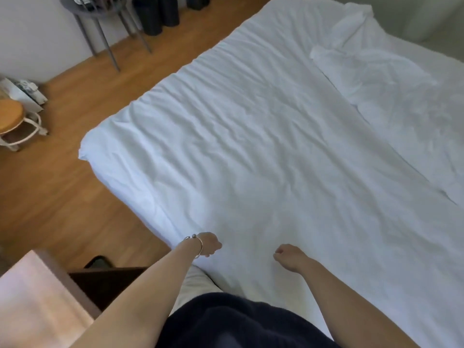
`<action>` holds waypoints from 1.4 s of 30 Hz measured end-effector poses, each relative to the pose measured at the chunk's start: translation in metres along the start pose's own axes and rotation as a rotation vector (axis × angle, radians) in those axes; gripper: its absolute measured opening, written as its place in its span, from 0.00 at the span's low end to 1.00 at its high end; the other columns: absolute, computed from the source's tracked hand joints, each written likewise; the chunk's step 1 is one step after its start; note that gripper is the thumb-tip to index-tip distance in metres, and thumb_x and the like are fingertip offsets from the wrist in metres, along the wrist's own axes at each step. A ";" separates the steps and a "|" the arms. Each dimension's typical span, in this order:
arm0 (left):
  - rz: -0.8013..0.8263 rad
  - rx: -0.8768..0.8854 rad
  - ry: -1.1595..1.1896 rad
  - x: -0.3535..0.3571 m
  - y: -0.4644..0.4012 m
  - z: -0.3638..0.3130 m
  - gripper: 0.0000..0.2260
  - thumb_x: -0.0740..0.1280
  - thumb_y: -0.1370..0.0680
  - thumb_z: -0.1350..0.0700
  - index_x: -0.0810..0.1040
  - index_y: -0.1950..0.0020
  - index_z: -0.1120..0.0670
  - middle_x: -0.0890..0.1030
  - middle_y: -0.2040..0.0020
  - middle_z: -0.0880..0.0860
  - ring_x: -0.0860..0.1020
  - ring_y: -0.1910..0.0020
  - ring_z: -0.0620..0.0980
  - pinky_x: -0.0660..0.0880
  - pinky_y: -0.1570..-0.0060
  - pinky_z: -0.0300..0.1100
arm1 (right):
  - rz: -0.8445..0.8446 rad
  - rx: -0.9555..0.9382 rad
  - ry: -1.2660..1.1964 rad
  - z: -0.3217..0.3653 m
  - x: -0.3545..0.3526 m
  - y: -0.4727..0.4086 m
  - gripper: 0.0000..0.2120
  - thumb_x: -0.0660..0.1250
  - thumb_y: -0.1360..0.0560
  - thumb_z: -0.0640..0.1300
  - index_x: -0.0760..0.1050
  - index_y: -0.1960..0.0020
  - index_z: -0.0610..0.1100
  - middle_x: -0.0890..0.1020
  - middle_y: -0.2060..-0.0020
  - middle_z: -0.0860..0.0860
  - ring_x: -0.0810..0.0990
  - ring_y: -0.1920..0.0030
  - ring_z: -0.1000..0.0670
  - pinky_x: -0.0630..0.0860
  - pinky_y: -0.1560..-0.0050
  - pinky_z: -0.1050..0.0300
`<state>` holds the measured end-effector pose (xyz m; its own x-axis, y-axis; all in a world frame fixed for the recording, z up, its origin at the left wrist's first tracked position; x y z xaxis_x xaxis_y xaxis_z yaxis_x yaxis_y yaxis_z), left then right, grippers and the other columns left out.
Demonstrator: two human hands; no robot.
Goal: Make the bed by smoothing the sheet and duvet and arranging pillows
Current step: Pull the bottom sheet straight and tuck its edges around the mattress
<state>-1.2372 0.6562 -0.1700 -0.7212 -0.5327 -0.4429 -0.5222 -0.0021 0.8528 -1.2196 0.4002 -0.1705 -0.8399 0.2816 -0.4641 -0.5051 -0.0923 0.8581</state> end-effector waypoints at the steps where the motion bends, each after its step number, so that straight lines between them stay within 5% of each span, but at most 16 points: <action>1: 0.007 0.045 -0.114 -0.016 -0.011 0.016 0.09 0.58 0.18 0.55 0.73 0.57 0.51 0.76 0.52 0.52 0.71 0.52 0.52 0.70 0.60 0.38 | -0.002 0.014 -0.034 0.027 0.004 -0.005 0.18 0.55 0.18 0.46 0.70 0.33 0.39 0.74 0.36 0.45 0.74 0.38 0.46 0.69 0.41 0.57; 5: 0.069 0.029 -0.208 -0.065 -0.032 0.084 0.10 0.56 0.20 0.59 0.76 0.47 0.59 0.78 0.48 0.55 0.73 0.53 0.55 0.72 0.48 0.46 | 0.059 0.035 -0.102 0.116 0.027 -0.011 0.17 0.57 0.20 0.49 0.72 0.36 0.42 0.76 0.39 0.46 0.75 0.41 0.46 0.70 0.45 0.57; 9: 0.212 -0.019 -0.271 -0.103 -0.036 0.134 0.12 0.56 0.18 0.60 0.74 0.41 0.65 0.77 0.49 0.59 0.69 0.59 0.52 0.68 0.57 0.42 | 0.121 0.060 -0.117 0.183 0.032 -0.015 0.16 0.60 0.21 0.49 0.74 0.38 0.42 0.78 0.40 0.47 0.76 0.41 0.46 0.71 0.43 0.56; 13: 0.194 -0.058 -0.102 -0.137 -0.034 0.153 0.12 0.56 0.19 0.55 0.75 0.46 0.60 0.74 0.49 0.54 0.70 0.51 0.53 0.69 0.49 0.44 | 0.077 0.038 -0.153 0.221 0.015 -0.028 0.14 0.59 0.21 0.48 0.74 0.40 0.42 0.77 0.41 0.46 0.74 0.47 0.49 0.69 0.49 0.57; 16: 0.137 -0.018 -0.076 -0.167 -0.025 0.168 0.15 0.56 0.20 0.54 0.75 0.38 0.59 0.76 0.40 0.53 0.72 0.45 0.52 0.67 0.45 0.43 | 0.147 -0.027 -0.067 0.251 0.018 -0.044 0.18 0.58 0.20 0.48 0.74 0.40 0.35 0.78 0.45 0.42 0.72 0.51 0.49 0.72 0.45 0.52; 19: 0.051 -0.042 -0.098 -0.193 -0.017 0.199 0.16 0.55 0.19 0.51 0.75 0.37 0.57 0.76 0.37 0.53 0.74 0.40 0.54 0.69 0.44 0.43 | 0.230 -0.034 0.013 0.285 0.022 -0.055 0.13 0.59 0.21 0.48 0.72 0.47 0.38 0.75 0.50 0.45 0.73 0.51 0.47 0.70 0.50 0.57; 22: 0.030 -0.093 -0.130 -0.212 -0.024 0.233 0.18 0.55 0.22 0.50 0.77 0.41 0.57 0.75 0.36 0.55 0.73 0.39 0.56 0.70 0.41 0.46 | 0.277 -0.053 0.043 0.325 0.025 -0.066 0.17 0.59 0.21 0.48 0.72 0.39 0.36 0.73 0.48 0.45 0.73 0.49 0.46 0.68 0.52 0.60; 26: 0.082 -0.107 -0.099 -0.250 -0.051 0.274 0.17 0.58 0.22 0.51 0.79 0.40 0.56 0.76 0.36 0.55 0.73 0.37 0.55 0.69 0.37 0.46 | 0.282 -0.114 0.114 0.382 0.019 -0.081 0.23 0.59 0.21 0.51 0.72 0.32 0.37 0.76 0.36 0.44 0.75 0.38 0.45 0.70 0.39 0.55; 29: 0.045 -0.080 -0.014 -0.306 -0.077 0.302 0.17 0.58 0.21 0.49 0.76 0.36 0.54 0.75 0.34 0.52 0.72 0.35 0.53 0.66 0.35 0.44 | 0.252 -0.068 0.118 0.424 0.015 -0.100 0.22 0.59 0.21 0.51 0.74 0.34 0.38 0.76 0.36 0.44 0.75 0.38 0.45 0.70 0.40 0.55; 33: -0.040 -0.108 0.002 -0.402 -0.130 0.360 0.19 0.59 0.20 0.50 0.72 0.33 0.58 0.74 0.40 0.54 0.73 0.43 0.54 0.68 0.48 0.41 | 0.062 0.001 -0.110 0.506 0.009 -0.142 0.21 0.61 0.21 0.51 0.71 0.32 0.41 0.75 0.35 0.45 0.74 0.37 0.45 0.69 0.41 0.56; 36: -0.114 -0.113 -0.180 -0.472 -0.158 0.409 0.25 0.61 0.22 0.48 0.62 0.27 0.55 0.70 0.32 0.56 0.71 0.36 0.57 0.70 0.39 0.47 | -0.105 0.029 -0.398 0.579 0.015 -0.155 0.28 0.65 0.23 0.51 0.62 0.26 0.49 0.66 0.28 0.46 0.67 0.31 0.44 0.66 0.35 0.54; 42: 0.023 0.099 -0.279 -0.511 -0.171 0.430 0.30 0.64 0.21 0.50 0.55 0.22 0.51 0.63 0.27 0.58 0.68 0.31 0.58 0.69 0.36 0.48 | -0.166 0.155 -0.399 0.678 0.051 -0.143 0.35 0.66 0.24 0.50 0.50 0.23 0.61 0.50 0.24 0.51 0.53 0.26 0.42 0.68 0.33 0.41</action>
<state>-0.9751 1.2932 -0.2089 -0.8237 -0.2784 -0.4940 -0.5358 0.0969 0.8387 -1.0558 1.0752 -0.1684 -0.5924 0.6289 -0.5035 -0.5655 0.1206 0.8159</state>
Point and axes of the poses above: each hand's wrist, its own y-axis away from the middle knuckle, its own x-axis out of the palm, z = x × y, the point moved 3 cm from there along -y, towards the middle knuckle
